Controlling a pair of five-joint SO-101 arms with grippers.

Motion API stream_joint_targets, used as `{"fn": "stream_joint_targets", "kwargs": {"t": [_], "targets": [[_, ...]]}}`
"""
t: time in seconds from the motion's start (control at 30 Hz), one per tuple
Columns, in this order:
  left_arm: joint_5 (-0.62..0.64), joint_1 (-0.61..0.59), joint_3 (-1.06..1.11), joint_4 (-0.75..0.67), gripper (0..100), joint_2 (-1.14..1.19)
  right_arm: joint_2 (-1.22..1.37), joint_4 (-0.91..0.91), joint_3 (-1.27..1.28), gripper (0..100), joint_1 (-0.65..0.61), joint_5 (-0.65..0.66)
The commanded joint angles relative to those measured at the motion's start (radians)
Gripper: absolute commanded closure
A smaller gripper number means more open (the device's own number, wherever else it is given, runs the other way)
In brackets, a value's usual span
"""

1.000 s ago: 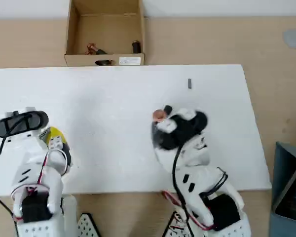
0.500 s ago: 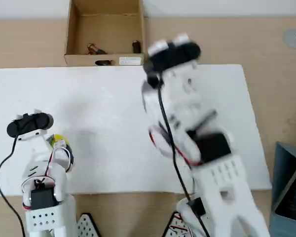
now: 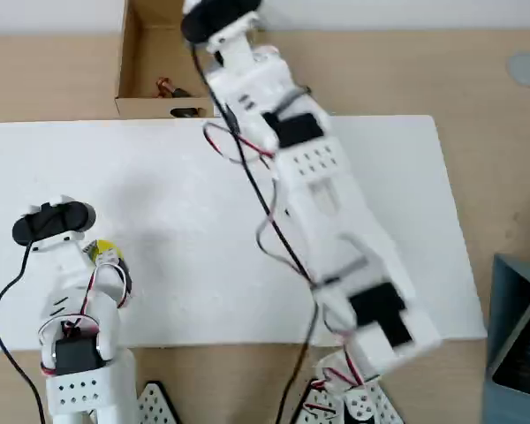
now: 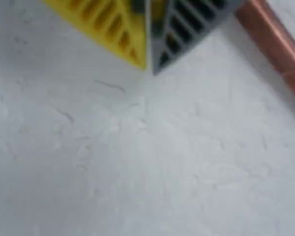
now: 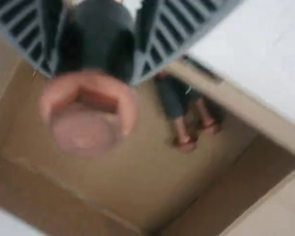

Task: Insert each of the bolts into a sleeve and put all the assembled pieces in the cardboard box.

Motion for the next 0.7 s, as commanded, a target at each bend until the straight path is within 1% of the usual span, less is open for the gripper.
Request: {"fn": "stream_joint_targets", "kwargs": {"t": [0.0, 0.1, 0.23, 0.4, 0.47, 0.6, 0.67], "targets": [[-0.003, -0.009, 0.008, -0.017, 100, -0.008, 0.154, -0.094, -0.228, 99.0, 0.016, 0.052], [-0.003, -0.009, 0.008, -0.017, 100, -0.008, 0.300, -0.124, -0.363, 99.0, 0.012, 0.103], [-0.005, -0.009, 0.008, -0.017, 100, -0.008, 0.476, -0.120, -0.515, 99.0, 0.010, 0.199], [-0.006, -0.009, 0.008, -0.017, 100, -0.008, 0.631, -0.017, -0.664, 98.8, 0.010, 0.315], [-0.006, -0.009, 0.008, -0.017, 100, -0.008, 0.671, 0.017, -0.719, 95.6, 0.010, 0.341], [-0.006, -0.009, 0.008, -0.017, 100, -0.008, 0.717, 0.115, -0.811, 84.5, 0.010, 0.350], [-0.006, -0.009, 0.008, -0.017, 100, -0.008, 0.731, 0.157, -0.852, 83.5, 0.010, 0.350]]}}
